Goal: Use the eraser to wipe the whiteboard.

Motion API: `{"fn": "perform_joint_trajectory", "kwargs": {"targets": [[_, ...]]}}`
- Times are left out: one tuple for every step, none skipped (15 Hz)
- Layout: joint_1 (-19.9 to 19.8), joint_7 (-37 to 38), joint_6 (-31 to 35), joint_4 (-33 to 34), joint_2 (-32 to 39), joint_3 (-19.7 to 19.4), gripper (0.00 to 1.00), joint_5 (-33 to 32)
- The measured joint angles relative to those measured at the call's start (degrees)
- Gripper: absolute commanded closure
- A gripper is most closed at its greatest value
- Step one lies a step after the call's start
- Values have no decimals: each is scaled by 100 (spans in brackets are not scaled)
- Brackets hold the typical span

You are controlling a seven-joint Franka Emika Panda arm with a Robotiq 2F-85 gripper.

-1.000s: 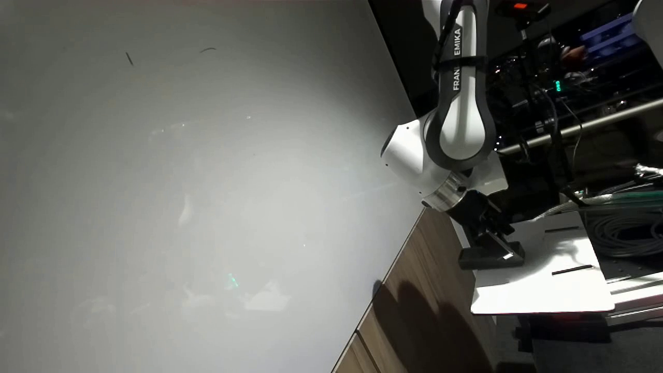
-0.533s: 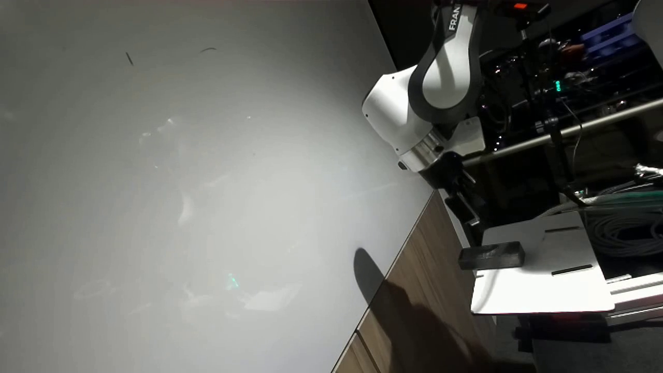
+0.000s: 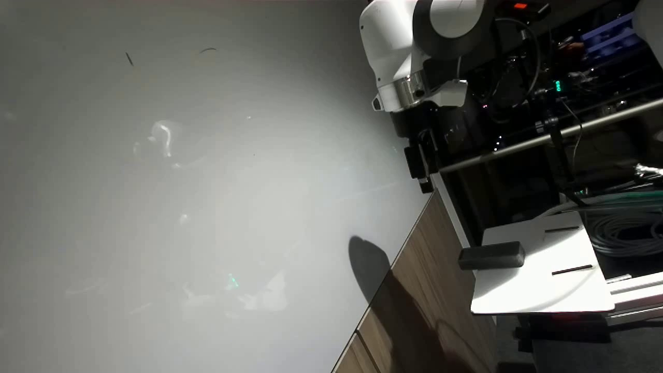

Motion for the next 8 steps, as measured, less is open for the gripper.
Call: {"fn": "perform_joint_trajectory", "kwargs": {"targets": [[0,5,52,-50,-141,43,0,2],[1,6,59,-88,-251,92,0,20],[9,6,55,-117,-325,144,0,70],[18,6,55,-144,-373,193,0,122],[25,6,55,-166,-395,222,0,138],[28,6,55,-177,-397,230,0,139],[27,6,55,-183,-397,230,0,139],[26,6,55,-184,-397,230,0,139]]}}
